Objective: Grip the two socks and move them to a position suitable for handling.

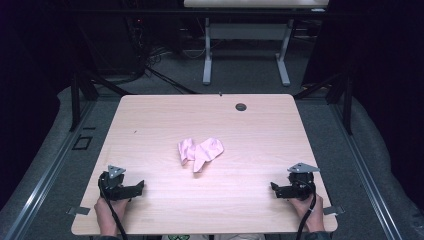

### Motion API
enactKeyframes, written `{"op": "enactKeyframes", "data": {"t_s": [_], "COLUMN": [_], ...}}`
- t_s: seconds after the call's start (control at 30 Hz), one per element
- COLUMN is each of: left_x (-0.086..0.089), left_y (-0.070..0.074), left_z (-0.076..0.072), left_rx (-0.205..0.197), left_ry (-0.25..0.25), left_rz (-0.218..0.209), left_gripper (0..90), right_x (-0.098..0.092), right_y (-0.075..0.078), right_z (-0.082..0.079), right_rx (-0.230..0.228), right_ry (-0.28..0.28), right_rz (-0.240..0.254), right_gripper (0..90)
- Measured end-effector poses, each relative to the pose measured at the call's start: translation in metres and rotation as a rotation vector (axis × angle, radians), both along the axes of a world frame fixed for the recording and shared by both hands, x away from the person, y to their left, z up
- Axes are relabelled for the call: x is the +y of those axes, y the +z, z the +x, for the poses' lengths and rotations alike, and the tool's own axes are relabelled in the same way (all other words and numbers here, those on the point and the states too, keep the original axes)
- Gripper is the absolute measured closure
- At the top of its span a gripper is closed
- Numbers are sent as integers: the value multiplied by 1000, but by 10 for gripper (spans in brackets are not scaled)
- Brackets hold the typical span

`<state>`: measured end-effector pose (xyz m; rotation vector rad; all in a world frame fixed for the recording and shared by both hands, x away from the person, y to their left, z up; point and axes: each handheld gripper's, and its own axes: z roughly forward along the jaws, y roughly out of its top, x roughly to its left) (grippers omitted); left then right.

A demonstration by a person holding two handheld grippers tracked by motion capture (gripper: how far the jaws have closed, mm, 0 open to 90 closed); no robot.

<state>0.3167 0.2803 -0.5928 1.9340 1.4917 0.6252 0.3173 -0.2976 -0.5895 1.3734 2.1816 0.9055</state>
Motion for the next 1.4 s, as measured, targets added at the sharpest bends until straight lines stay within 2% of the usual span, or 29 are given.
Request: {"op": "enactKeyframes", "data": {"t_s": [0.27, 0.4, 0.47, 0.53, 0.57, 0.63, 0.67, 0.7, 0.77, 0.8, 0.83, 0.87, 0.9, 0.93, 1.0, 1.03, 1.07, 1.1, 1.17, 1.23, 1.3, 1.33, 1.4], "left_x": [0, 0, -1, -8, -8, -16, -28, -28, -49, -57, -57, -75, -75, -88, -105, -121, -129, -129, -146, -170, -177, -190, -204], "left_y": [0, 2, 4, 17, 17, 28, 42, 42, 62, 68, 68, 79, 79, 86, 92, 95, 96, 96, 97, 93, 91, 85, 75], "left_z": [0, 2, 3, 6, 6, 9, 15, 15, 26, 30, 30, 37, 37, 44, 51, 58, 63, 63, 72, 86, 91, 99, 107], "left_rx": [-1, 6, 17, 15, 15, -1, -19, -19, -43, -49, -49, -60, -60, -63, -66, -63, -59, -59, -47, -15, -3, 27, 66], "left_ry": [3, -10, -19, -48, -48, -78, -115, -115, -184, -209, -209, -256, -256, -286, -325, -356, -373, -373, -409, -451, -462, -484, -497], "left_rz": [0, 5, -7, -27, -27, -27, -31, -31, -59, -61, -61, -62, -62, -56, -47, -45, -46, -46, -46, -43, -30, -19, 9], "left_gripper": [8, 26, 19, 2, 2, 2, 2, 2, 2, 3, 3, 3, 5, 5, 14, 32, 48, 60, 70, 98, 135, 151, 168], "right_x": [0, 0, 0, 0, 0, 0, 1, 1, 0, 0, 0, 0, 0, 0, 0, 0, 0, 0, 0, 0, 0, 0, 0], "right_y": [0, 0, 0, 0, 0, 0, 0, 0, 0, 0, 0, 0, 0, 0, 0, 0, 0, 0, 0, 0, 0, -1, 0], "right_z": [1, 0, 0, 1, 1, 1, 1, 1, 1, 1, 1, 1, 1, 1, 1, 1, 1, 1, 1, 1, 1, 1, 1], "right_rx": [1, -6, -3, -2, -2, -2, -3, -3, -3, -5, -6, -6, -6, -6, -6, -7, -7, -7, -7, -6, -7, -8, -8], "right_ry": [-3, -6, -7, -6, -6, -8, -9, -9, -9, -10, -10, -10, -10, -10, -11, -13, -14, -14, -14, -12, -13, -16, -13], "right_rz": [1, 3, 2, 3, 3, 4, 5, 5, 5, 7, 6, 7, 7, 6, 7, 5, 5, 5, 6, 8, 9, 12, 9], "right_gripper": [0, 0, 0, 0, 0, 0, 0, 0, 3, 4, 5, 5, 5, 6, 6, 7, 7, 7, 7, 9, 11, 11, 11]}}
